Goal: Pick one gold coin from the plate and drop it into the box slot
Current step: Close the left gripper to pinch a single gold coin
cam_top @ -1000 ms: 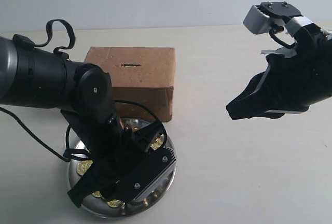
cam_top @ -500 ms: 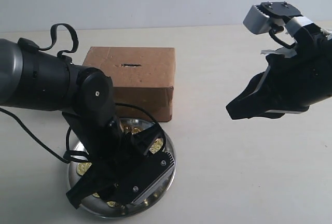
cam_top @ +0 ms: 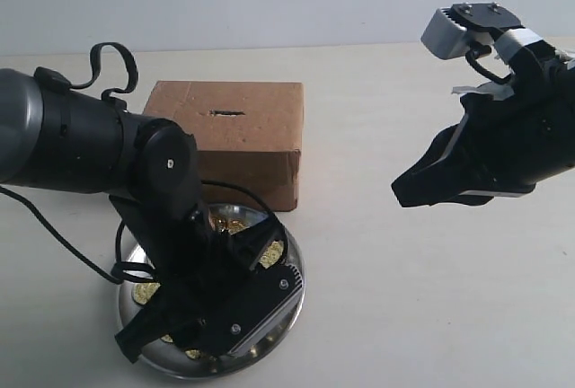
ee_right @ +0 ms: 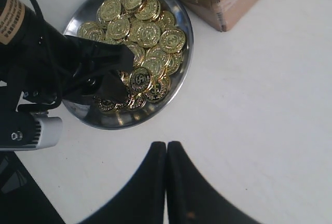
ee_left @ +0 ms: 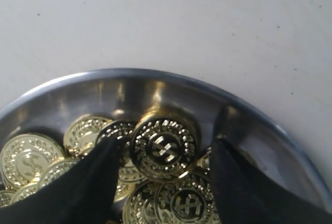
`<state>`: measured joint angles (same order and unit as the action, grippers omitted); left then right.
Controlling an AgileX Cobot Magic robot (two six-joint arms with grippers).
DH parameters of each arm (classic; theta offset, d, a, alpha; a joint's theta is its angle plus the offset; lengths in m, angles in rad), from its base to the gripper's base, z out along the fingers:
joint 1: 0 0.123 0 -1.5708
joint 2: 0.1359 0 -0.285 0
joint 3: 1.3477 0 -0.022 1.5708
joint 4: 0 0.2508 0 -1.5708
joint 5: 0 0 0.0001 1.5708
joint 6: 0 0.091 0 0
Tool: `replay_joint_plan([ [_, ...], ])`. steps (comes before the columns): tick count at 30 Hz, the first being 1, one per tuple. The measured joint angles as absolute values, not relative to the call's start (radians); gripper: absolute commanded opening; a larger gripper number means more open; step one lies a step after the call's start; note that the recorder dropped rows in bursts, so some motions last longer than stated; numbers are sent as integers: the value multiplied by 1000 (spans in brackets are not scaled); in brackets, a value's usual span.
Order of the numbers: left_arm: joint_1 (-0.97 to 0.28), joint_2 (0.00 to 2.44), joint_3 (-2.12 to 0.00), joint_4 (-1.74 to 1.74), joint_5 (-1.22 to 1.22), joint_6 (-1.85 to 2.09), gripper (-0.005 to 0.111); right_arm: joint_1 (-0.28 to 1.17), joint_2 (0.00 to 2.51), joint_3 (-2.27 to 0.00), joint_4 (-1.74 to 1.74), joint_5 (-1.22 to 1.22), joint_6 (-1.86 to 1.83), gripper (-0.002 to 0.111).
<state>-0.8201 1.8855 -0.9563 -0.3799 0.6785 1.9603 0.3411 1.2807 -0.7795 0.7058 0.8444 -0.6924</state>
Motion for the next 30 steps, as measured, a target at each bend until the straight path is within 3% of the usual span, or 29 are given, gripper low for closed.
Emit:
replay_joint_plan([
  [9, -855, 1888, -958, -364, 672, 1955, 52, 341, 1281, -780, 706, 844, -692, 0],
  [14, -855, 1888, -958, -358, 678, 1953, 40, 341, 1281, -780, 706, 844, -692, 0],
  [22, -855, 1888, -958, -351, 680, 1939, 47, 341, 1281, -780, 706, 844, -692, 0],
  [27, -855, 1888, -958, -351, 680, 1935, 34, 341, 1281, -780, 706, 844, -692, 0],
  [30, -855, 1888, -958, -349, 680, 1933, 32, 341, 1281, -780, 706, 844, -692, 0],
])
